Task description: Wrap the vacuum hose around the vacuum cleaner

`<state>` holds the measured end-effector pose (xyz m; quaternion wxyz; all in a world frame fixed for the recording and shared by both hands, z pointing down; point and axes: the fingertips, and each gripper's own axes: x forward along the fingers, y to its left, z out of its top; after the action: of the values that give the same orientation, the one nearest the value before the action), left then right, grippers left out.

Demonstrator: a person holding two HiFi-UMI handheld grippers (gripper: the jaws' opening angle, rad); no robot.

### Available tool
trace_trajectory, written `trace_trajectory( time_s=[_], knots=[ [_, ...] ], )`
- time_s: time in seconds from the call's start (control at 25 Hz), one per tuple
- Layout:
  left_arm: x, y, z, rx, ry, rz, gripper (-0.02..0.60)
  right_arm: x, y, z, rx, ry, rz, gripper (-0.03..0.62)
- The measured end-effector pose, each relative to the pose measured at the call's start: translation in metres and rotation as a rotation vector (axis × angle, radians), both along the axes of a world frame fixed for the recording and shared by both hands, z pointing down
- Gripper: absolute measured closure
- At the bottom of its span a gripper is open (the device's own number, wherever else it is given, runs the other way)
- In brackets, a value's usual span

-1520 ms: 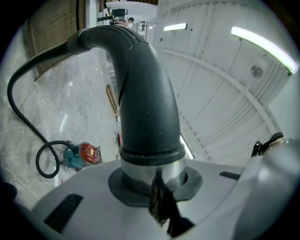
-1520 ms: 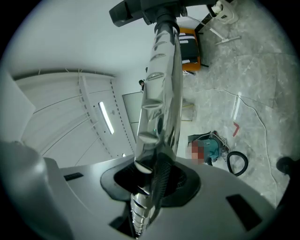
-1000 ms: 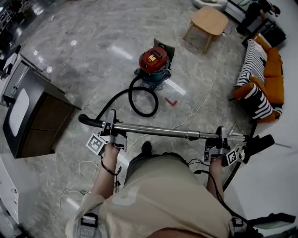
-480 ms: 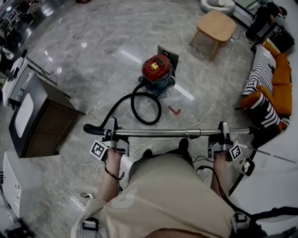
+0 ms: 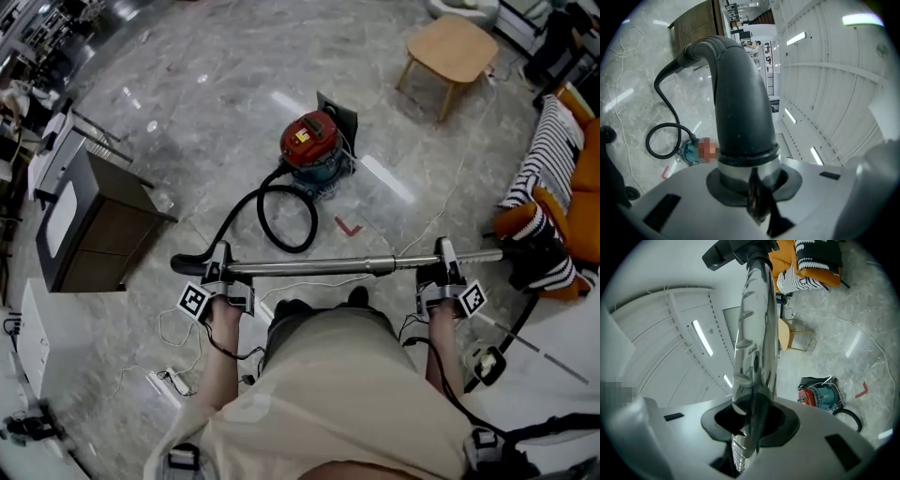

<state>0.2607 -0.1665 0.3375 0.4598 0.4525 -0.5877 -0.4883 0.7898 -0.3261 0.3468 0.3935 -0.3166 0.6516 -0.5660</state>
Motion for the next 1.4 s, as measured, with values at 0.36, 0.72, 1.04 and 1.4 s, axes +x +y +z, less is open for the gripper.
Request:
trace_trajectory(
  time_s=[0.36, 0.72, 1.04, 1.4],
  knots=[
    [0.06, -0.031, -0.008, 0.014, -0.051, 0.014, 0.45, 0.044, -0.067, 0.008, -0.044, -0.019, -0.019, 0.5],
    [0.123, -0.099, -0.01, 0.036, -0.277, 0.308, 0.377, 0.086, -0.115, 0.011, -0.073, -0.034, 0.034, 0.5],
    [0.101, -0.153, 0.014, 0.027, -0.144, 0.272, 0.377, 0.054, -0.198, 0.005, -0.081, 0.031, 0.031, 0.5],
    [0.054, -0.225, 0.026, 0.057, -0.073, 0.217, 0.38, -0.017, -0.314, -0.031, -0.009, 0.114, -0.067, 0.5]
  ],
)
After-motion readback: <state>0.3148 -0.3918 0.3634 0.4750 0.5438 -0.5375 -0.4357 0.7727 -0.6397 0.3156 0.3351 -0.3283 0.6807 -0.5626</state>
